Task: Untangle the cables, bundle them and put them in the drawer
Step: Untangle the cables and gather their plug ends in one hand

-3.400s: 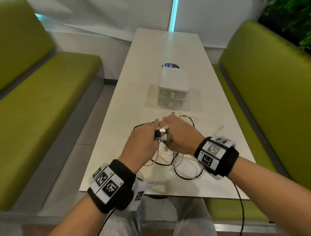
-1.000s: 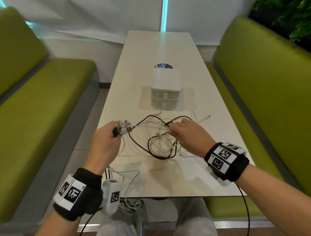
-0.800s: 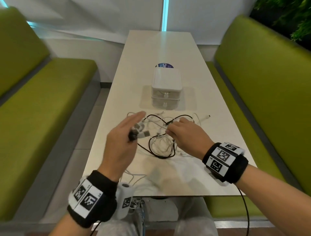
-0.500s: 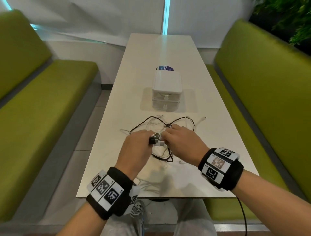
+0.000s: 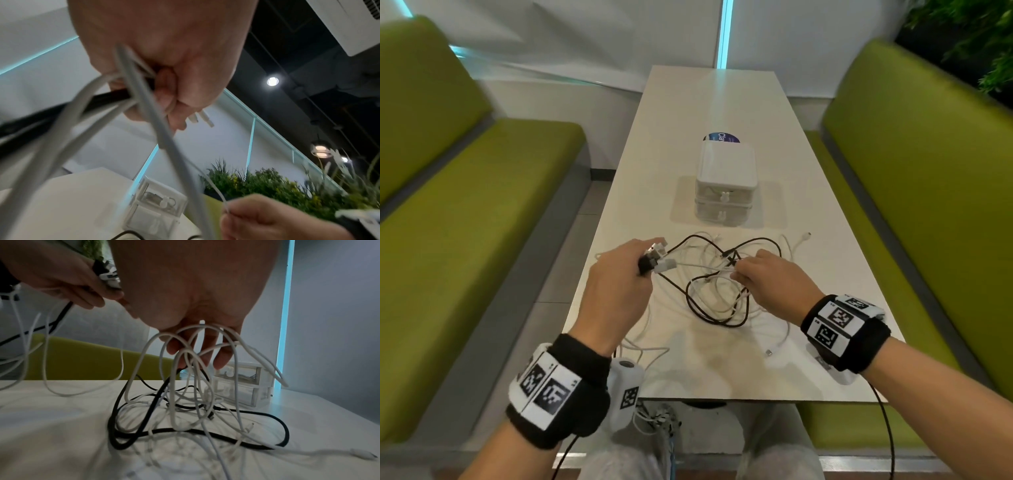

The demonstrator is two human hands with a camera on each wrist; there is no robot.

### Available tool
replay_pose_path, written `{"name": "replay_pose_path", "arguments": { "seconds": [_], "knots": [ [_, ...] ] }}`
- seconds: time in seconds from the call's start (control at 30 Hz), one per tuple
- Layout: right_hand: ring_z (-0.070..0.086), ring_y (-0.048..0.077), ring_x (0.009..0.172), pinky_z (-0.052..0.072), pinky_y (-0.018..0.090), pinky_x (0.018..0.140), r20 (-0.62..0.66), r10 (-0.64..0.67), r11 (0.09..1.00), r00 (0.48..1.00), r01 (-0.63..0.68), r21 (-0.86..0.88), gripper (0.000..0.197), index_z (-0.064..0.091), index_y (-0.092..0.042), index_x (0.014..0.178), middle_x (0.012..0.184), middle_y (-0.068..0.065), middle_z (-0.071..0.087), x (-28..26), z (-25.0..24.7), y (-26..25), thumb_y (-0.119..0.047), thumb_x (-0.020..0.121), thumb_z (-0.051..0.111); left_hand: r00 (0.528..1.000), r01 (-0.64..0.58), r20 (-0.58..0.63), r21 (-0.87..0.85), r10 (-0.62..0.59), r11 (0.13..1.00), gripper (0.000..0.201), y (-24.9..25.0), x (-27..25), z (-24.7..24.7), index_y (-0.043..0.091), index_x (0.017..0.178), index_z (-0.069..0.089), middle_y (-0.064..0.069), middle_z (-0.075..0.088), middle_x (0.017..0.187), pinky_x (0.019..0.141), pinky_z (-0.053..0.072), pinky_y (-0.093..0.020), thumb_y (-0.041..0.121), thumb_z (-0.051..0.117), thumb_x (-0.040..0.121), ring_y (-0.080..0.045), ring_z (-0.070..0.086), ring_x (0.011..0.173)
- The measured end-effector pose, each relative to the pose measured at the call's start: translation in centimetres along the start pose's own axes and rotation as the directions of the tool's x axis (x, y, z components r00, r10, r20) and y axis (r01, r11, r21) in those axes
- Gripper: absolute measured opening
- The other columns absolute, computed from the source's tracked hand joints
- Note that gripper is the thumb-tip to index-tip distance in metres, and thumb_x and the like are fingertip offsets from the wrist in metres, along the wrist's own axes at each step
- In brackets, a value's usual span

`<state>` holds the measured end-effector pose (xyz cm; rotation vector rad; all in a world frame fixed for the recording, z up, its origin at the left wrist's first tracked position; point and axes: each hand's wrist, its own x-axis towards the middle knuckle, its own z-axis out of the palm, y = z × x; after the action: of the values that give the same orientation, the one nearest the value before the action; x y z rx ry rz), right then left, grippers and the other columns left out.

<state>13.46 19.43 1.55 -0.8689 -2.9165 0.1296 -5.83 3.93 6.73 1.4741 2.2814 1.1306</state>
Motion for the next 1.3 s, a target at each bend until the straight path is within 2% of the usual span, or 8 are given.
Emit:
{"name": "replay_pose_path", "arguments": {
  "seconds": [0.17,0.27,0.4,0.53,0.7,0.93,1.13,1.3],
  "knots": [
    [0.051,0.023,0.084,0.033,0.033,0.054,-0.046,-0.042,0.999,0.998,0.04,-0.028,0.028,0.055,-0.013,0.086,0.087,-0.001,0.064,0.1,-0.2,-1.0,-0.03,0.101,0.039,0.982,-0.163,0.102,0.022,0.16,0.986,0.059,2.2,-0.9,3.1,0.023,0.135,0.057,0.006,0.062,0.132,0.105,0.043,-0.029,-0.008,0.054,0.084,-0.015,0.059,0.117],
    [0.052,0.025,0.084,0.03,0.032,0.054,-0.035,-0.072,0.996,0.997,0.071,-0.047,0.026,0.058,-0.011,0.092,0.089,0.002,0.065,0.2,-0.7,-1.5,-0.019,0.088,0.033,0.954,-0.181,0.265,0.132,0.141,0.975,0.05,2.7,-0.5,5.4,0.025,0.134,0.057,0.005,0.063,0.116,0.091,0.049,-0.038,0.003,0.054,0.089,-0.023,0.061,0.104],
    [0.054,0.025,0.088,0.038,0.034,0.057,-0.004,-0.059,0.997,0.998,0.059,-0.047,0.015,0.058,-0.011,0.097,0.092,0.003,0.064,0.2,-0.6,-1.5,-0.012,0.087,0.047,0.946,-0.161,0.312,0.23,0.084,0.96,0.017,3.1,0.5,6.2,0.019,0.081,0.054,0.005,0.047,0.079,0.066,0.037,-0.032,0.005,0.048,0.089,-0.027,0.056,0.08],
    [0.054,0.021,0.086,0.04,0.033,0.055,-0.039,-0.054,0.997,0.998,0.055,0.045,0.018,0.058,-0.014,0.094,0.092,0.0,0.063,0.3,0.1,-1.2,-0.029,0.095,0.047,0.969,-0.135,0.222,0.128,0.104,0.983,0.026,3.8,0.6,5.3,0.019,0.068,0.043,0.009,0.044,0.066,0.055,0.027,-0.024,-0.001,0.049,0.084,-0.02,0.046,0.067],
    [0.054,0.023,0.084,0.048,0.043,0.065,0.036,0.102,0.993,0.994,-0.104,0.059,0.041,0.055,-0.013,0.089,0.086,0.002,0.061,0.3,0.5,0.1,-0.046,0.1,0.033,0.992,-0.116,0.035,-0.185,0.125,0.976,0.03,3.9,0.5,3.3,0.017,0.096,0.065,0.001,0.069,0.082,0.07,0.052,-0.042,-0.005,0.051,0.08,-0.024,0.063,0.079],
    [0.057,0.024,0.081,0.047,0.04,0.067,0.071,0.146,0.982,0.987,-0.153,0.11,0.039,0.056,-0.015,0.089,0.081,-0.001,0.058,-0.3,0.8,1.0,-0.045,0.101,0.034,0.985,-0.127,-0.165,-0.488,0.052,0.864,0.041,3.5,1.6,0.0,0.025,0.074,0.057,0.005,0.07,0.099,0.071,0.043,-0.008,-0.011,0.045,0.089,0.004,0.059,0.084],
    [0.057,0.025,0.079,0.046,0.039,0.066,0.063,0.167,0.978,0.984,-0.173,0.118,0.04,0.055,-0.015,0.086,0.079,0.002,0.059,-0.4,0.3,1.0,-0.043,0.102,0.031,0.985,0.018,-0.173,-0.002,-0.018,1.0,0.035,-0.7,2.5,-0.4,0.016,0.1,0.072,0.001,0.073,0.104,0.083,0.052,-0.034,-0.007,0.049,0.087,-0.019,0.065,0.098],
    [0.057,0.028,0.079,0.045,0.04,0.067,-0.012,0.153,0.974,0.988,-0.149,0.171,0.034,0.053,-0.014,0.089,0.083,0.005,0.064,0.2,-0.8,-0.9,-0.037,0.102,0.031,0.979,-0.19,-0.084,-0.055,0.185,0.98,0.061,2.2,0.4,2.0,0.019,0.127,0.063,0.002,0.066,0.125,0.099,0.047,-0.028,-0.016,0.05,0.079,-0.009,0.061,0.108]
  ]
}}
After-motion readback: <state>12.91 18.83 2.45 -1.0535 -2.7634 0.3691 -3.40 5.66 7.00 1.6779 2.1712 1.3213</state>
